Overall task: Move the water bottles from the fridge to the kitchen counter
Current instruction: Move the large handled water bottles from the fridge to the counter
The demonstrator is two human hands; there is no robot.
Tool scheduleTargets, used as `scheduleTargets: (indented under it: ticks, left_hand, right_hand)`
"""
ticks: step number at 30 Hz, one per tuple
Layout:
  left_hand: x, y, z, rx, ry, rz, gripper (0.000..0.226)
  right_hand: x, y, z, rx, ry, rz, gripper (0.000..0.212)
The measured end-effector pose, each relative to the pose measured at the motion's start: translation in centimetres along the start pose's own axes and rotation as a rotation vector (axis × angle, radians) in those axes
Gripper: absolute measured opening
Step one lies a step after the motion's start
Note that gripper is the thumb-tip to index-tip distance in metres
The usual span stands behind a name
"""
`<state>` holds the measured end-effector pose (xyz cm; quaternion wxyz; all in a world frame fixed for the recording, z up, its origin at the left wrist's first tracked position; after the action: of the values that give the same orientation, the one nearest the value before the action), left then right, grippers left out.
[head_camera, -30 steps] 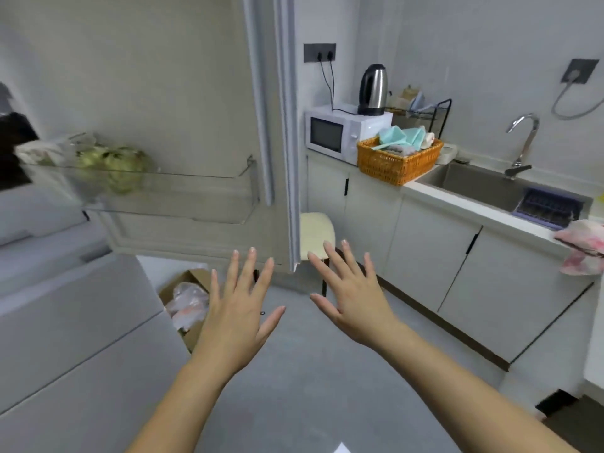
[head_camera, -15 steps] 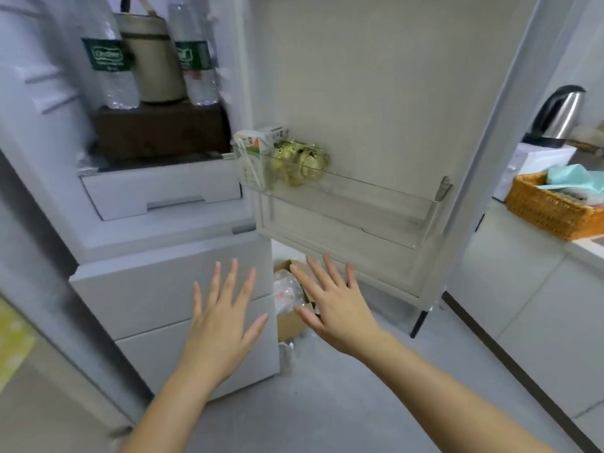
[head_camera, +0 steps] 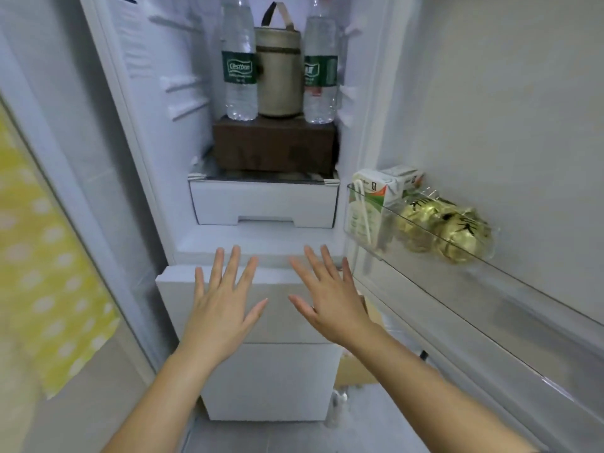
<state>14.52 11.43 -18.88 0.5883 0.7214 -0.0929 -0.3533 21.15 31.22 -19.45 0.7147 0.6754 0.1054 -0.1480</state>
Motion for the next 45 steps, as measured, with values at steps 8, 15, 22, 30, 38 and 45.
scheduleTargets:
  ticks: [8,15,22,30,38,45]
  left_hand:
    - [-5.7,-0.8,4.6,-0.011,0.057,-0.03,0.074]
    - [-15.4,-1.6,10.2,-0.009,0.056,-0.069,0.077]
    - [-29.2,-1.4,13.1,0.121,-0.031,-0.178,0.071]
    - [-40.7,-0.4,13.3,0.193,-0.029,-0.244,0.07]
    - [-47.5,0.6,14.4,0.579,0.31,-0.317,0.104]
    - [-53.0,1.4,15.0,0.902,0.437,-0.308,0.121]
  right_hand:
    - [-8.1,-2.0,1.8,-0.094,0.005,-0.047,0.064]
    - [-18.0,-2.8,1.6,-0.077,-0.092,-0.123,0.063]
    - [-31.0,-1.1,-1.3,-0.058,-0.264,-0.26,0.063]
    - [-40.5,2.0,-7.0,0.05,-0.385,-0.253,0.062]
    - [-41.8,1.6,-10.0,0.132,-0.386,-0.237,0.07]
    - [-42.1,1.4,-10.4,0.129,-0.376,-0.244,0.07]
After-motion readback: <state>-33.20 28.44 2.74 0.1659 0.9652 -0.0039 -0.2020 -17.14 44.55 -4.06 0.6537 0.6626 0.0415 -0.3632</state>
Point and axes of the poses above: each hand's wrist, its own x-axis away from the middle knuckle, its own y-axis out of the back of the hand, z = x × y, the point moved 2 cm from there along -x, towards the middle knuckle, and after that the axes turned 6 degrees about -z, right-handed, at the moved point
